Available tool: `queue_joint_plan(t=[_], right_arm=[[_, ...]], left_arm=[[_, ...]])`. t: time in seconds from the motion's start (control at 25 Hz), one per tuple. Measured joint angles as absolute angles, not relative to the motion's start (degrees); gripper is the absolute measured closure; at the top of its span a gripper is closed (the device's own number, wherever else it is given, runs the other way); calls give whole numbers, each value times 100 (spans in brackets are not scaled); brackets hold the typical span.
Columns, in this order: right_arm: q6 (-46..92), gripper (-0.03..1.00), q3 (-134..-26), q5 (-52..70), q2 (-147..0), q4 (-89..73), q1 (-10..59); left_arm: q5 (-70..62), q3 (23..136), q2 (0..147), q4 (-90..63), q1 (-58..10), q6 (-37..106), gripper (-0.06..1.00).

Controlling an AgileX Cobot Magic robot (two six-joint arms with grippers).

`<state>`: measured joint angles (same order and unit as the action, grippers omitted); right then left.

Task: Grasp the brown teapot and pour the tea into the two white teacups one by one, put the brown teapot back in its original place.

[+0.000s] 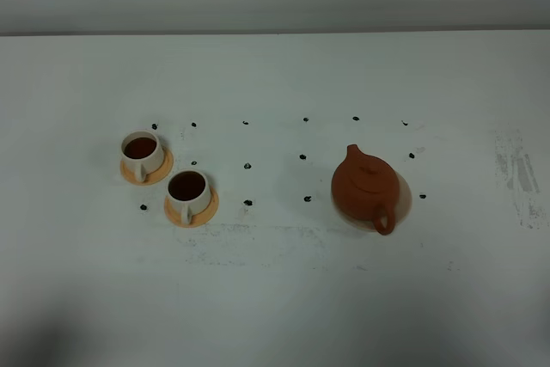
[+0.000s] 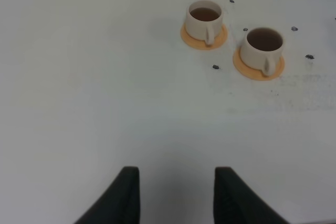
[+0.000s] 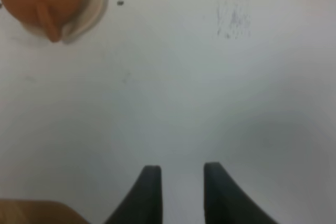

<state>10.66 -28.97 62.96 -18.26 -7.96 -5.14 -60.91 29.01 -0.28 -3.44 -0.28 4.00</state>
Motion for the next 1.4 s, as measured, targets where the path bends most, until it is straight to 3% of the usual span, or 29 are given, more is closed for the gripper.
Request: queue_joint_plan(t=[1.4], right_arm=[[1055,74,-2893,6224,-58,-801,-514]], left_arm=[[-6091,2901,-28,-344,-28,400,58]])
